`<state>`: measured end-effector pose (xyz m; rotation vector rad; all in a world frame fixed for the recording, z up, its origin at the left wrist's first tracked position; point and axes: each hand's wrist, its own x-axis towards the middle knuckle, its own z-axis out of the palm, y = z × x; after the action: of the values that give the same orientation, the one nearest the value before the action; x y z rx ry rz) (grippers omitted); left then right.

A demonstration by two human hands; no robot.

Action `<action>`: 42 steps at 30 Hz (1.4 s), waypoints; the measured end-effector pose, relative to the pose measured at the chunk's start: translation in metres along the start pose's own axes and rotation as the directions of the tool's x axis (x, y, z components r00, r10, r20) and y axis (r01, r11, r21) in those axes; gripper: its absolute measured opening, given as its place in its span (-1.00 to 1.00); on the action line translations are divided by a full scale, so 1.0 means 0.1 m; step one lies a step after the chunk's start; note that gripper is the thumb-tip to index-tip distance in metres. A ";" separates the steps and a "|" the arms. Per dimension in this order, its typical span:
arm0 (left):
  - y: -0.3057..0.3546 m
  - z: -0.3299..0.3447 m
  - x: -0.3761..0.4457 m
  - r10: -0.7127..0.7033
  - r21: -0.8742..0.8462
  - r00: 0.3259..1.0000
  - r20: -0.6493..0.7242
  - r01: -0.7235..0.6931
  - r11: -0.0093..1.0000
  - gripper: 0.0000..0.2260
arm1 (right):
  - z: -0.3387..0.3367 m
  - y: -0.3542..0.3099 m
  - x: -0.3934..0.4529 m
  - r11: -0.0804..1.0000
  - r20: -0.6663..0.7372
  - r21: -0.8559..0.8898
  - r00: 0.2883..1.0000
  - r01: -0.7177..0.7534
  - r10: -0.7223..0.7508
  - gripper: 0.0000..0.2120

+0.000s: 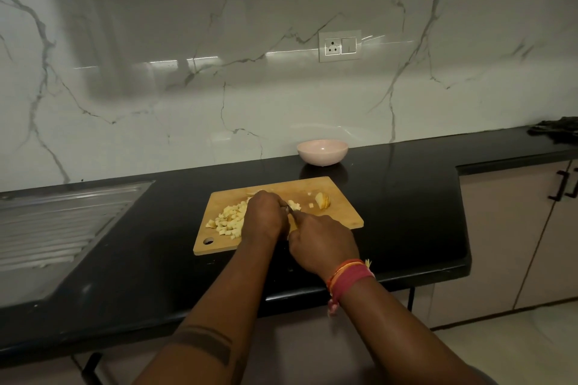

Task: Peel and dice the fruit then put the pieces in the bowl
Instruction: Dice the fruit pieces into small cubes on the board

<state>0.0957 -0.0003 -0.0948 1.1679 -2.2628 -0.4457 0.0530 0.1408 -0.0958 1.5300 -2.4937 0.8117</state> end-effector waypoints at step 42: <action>0.25 0.13 -0.06 0.377 0.020 0.924 -0.069 -0.377 0.926 -0.73 | -0.19 0.33 0.17 0.837 -0.057 0.472 0.937 -0.279 0.344 -0.55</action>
<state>0.0747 0.0198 -0.0943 0.7091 -2.3534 -0.2392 0.0131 0.1483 -0.0859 1.1097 -2.6021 1.5994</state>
